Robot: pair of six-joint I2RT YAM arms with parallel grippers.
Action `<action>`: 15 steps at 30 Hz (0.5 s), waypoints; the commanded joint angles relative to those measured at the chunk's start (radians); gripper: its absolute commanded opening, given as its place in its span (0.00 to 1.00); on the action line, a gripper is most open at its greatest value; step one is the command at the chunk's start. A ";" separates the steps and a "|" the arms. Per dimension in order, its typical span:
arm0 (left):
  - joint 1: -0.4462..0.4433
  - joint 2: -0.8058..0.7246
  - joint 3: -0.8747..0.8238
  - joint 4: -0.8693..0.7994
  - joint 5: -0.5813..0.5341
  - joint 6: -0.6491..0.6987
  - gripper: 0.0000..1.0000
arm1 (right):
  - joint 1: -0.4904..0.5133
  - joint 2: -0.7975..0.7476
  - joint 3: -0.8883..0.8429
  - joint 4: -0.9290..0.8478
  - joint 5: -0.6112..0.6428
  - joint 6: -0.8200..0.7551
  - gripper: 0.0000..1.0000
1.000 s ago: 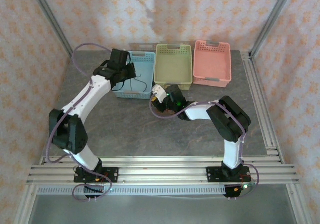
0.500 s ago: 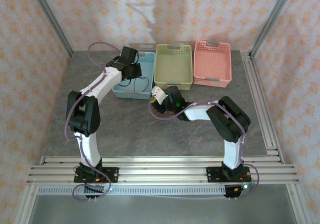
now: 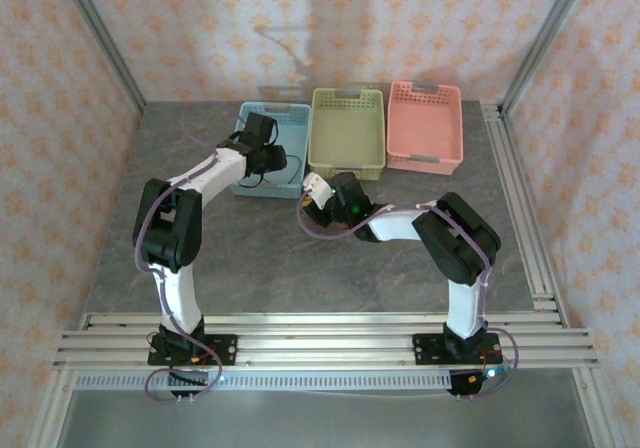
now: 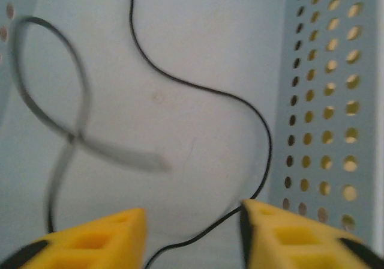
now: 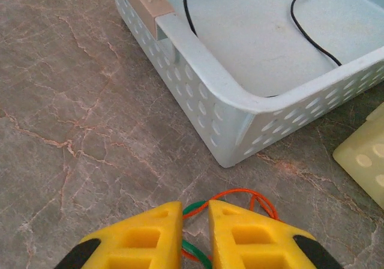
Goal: Untangle the cables
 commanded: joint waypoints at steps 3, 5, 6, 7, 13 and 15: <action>0.011 -0.112 -0.086 0.136 -0.019 0.040 0.56 | 0.007 0.021 0.051 -0.036 0.007 -0.012 0.19; 0.011 -0.166 -0.143 0.188 -0.020 0.042 0.58 | 0.008 0.024 0.060 -0.046 0.007 -0.011 0.19; 0.012 -0.194 -0.174 0.220 -0.018 0.045 0.60 | 0.007 0.025 0.062 -0.050 0.006 -0.011 0.19; 0.012 -0.228 -0.210 0.258 -0.016 0.047 0.62 | 0.007 0.025 0.064 -0.053 0.007 -0.011 0.19; 0.012 -0.355 -0.355 0.385 -0.006 0.061 0.64 | 0.007 0.028 0.068 -0.059 0.007 -0.013 0.19; 0.011 -0.396 -0.395 0.415 -0.005 0.064 0.64 | 0.007 0.025 0.064 -0.055 0.007 -0.013 0.19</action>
